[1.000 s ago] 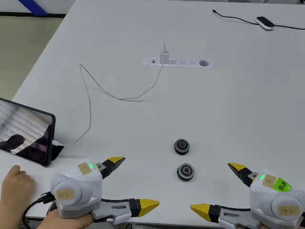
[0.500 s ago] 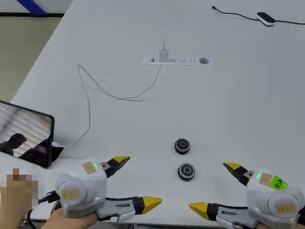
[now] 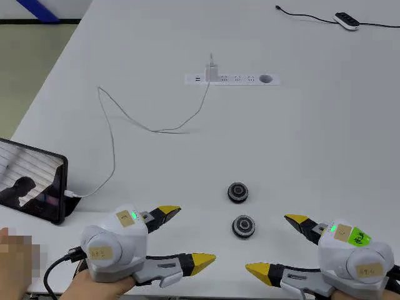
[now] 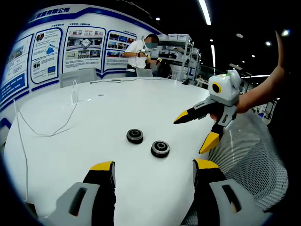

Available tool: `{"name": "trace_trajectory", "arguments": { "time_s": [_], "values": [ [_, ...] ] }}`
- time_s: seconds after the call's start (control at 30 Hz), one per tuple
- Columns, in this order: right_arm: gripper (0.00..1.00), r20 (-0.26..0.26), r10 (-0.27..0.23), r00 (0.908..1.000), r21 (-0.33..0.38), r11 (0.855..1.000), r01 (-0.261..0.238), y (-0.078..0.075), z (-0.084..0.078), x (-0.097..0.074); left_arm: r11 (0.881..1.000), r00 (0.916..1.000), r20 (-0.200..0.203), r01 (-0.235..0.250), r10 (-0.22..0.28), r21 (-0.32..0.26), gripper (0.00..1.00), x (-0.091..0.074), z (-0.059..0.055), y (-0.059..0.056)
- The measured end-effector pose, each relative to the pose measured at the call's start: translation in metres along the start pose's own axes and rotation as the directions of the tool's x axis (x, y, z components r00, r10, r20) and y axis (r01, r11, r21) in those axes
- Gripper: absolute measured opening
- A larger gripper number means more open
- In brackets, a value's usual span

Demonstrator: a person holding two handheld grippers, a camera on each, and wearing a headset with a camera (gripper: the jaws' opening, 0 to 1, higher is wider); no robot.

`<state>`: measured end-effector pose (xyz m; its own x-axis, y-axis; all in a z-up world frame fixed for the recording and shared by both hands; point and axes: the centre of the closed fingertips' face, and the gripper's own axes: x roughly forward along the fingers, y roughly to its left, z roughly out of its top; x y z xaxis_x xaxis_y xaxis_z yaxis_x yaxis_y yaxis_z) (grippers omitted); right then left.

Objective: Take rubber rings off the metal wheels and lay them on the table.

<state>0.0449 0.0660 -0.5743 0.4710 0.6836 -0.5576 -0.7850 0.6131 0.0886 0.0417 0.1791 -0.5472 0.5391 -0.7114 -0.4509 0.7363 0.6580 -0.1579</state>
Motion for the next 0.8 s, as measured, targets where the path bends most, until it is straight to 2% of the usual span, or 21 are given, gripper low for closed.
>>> {"name": "trace_trajectory", "arguments": {
  "time_s": [0.4, 0.8],
  "values": [
    [0.72, -0.002, 0.018, 0.9998, 0.009, 1.0, -0.018, -0.002, 0.002, 0.008, 1.0, 0.9997, -0.009, 0.023, -0.022, 0.017, 0.62, 0.014, 0.004, 0.0],
    [0.59, -0.016, 0.042, 0.999, 0.026, 0.999, -0.041, -0.001, 0.0, 0.012, 0.997, 0.9982, -0.026, 0.055, -0.054, 0.045, 0.52, 0.025, 0.005, -0.003]
  ]
}}
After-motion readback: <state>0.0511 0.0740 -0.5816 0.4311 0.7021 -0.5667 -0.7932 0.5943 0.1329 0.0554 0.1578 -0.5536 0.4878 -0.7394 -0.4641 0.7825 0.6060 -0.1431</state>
